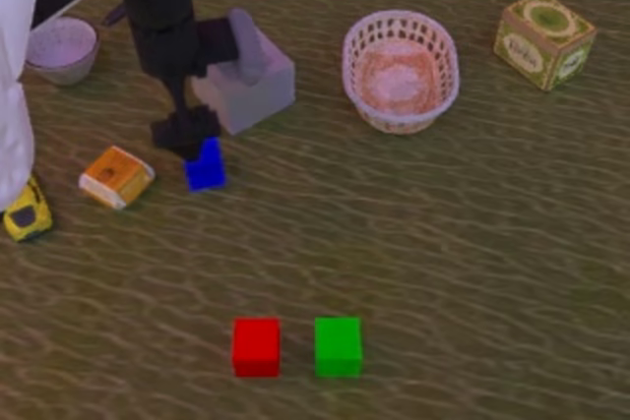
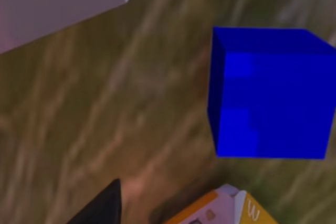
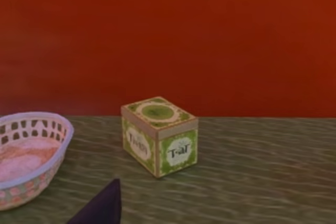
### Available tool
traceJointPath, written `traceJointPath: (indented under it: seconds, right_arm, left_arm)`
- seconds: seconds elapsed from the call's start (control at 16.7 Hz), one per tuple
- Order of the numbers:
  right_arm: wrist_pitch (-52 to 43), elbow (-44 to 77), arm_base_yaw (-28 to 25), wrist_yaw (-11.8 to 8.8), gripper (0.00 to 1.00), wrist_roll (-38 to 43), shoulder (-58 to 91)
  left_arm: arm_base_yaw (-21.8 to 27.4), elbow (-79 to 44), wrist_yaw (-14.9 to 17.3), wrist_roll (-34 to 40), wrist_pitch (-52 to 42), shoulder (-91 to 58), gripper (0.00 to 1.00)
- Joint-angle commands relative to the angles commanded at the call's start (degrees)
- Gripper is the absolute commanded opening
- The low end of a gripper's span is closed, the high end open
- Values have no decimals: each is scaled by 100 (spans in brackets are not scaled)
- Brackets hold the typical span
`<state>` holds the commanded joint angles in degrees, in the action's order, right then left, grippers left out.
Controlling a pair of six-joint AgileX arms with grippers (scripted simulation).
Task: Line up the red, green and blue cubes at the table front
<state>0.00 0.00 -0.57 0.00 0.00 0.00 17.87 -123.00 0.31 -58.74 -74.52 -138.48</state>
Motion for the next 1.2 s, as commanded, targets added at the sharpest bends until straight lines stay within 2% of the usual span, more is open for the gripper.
traceJointPath:
  seconds: [0.42, 0.72, 1.2]
  right_arm:
    - [0, 0, 0, 0, 100, 0, 0]
    - [0, 0, 0, 0, 100, 0, 0]
    - [0, 0, 0, 0, 100, 0, 0]
  left_arm:
    - [19, 990, 4, -10, 1345, -313, 100]
    - [20, 1139, 4, -12, 1509, -371, 100]
    - [20, 1139, 4, -12, 1509, -371, 40]
